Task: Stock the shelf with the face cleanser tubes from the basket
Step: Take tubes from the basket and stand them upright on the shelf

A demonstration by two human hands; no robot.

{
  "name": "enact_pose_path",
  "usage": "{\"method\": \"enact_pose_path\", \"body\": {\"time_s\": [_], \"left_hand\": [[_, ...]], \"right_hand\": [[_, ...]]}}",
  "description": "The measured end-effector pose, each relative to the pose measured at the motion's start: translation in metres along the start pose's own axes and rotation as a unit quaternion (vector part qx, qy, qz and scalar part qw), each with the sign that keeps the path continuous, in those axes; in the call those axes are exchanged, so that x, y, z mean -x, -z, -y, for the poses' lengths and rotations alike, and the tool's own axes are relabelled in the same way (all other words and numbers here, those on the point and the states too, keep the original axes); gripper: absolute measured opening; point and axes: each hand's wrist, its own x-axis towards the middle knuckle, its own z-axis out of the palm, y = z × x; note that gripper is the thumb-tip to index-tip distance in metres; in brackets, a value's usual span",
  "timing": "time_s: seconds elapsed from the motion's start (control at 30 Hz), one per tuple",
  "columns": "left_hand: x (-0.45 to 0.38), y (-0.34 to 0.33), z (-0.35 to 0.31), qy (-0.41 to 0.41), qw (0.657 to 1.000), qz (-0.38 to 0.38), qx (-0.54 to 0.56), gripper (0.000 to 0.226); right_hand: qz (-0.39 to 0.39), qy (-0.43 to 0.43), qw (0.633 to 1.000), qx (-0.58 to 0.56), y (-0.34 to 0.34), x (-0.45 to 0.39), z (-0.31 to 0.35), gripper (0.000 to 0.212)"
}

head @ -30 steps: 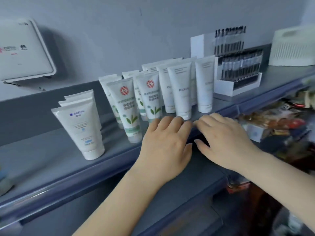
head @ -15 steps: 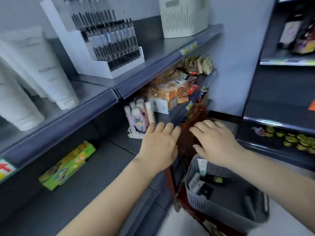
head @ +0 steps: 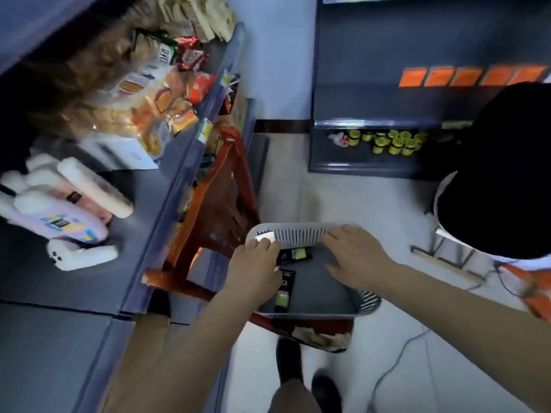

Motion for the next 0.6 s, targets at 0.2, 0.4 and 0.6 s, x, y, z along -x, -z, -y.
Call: {"method": "enact_pose_path", "body": {"time_s": [0.2, 0.4, 0.6], "left_hand": [[-0.061, -0.08, 0.031, 0.006, 0.99, 0.11, 0.086, 0.042], [-0.12, -0.16, 0.045, 0.027, 0.973, 0.169, 0.153, 0.04], [-0.15, -0.241, 0.036, 0.046, 0.959, 0.217, 0.179, 0.032]], "right_hand": [[0.084, -0.063, 0.993, -0.048, -0.066, -0.048, -0.02, 0.047], [0.132, -0.096, 0.985, -0.062, -0.147, -0.107, -0.03, 0.037], [0.172, -0.085, 0.978, -0.076, -0.232, -0.16, -0.043, 0.037]]}}
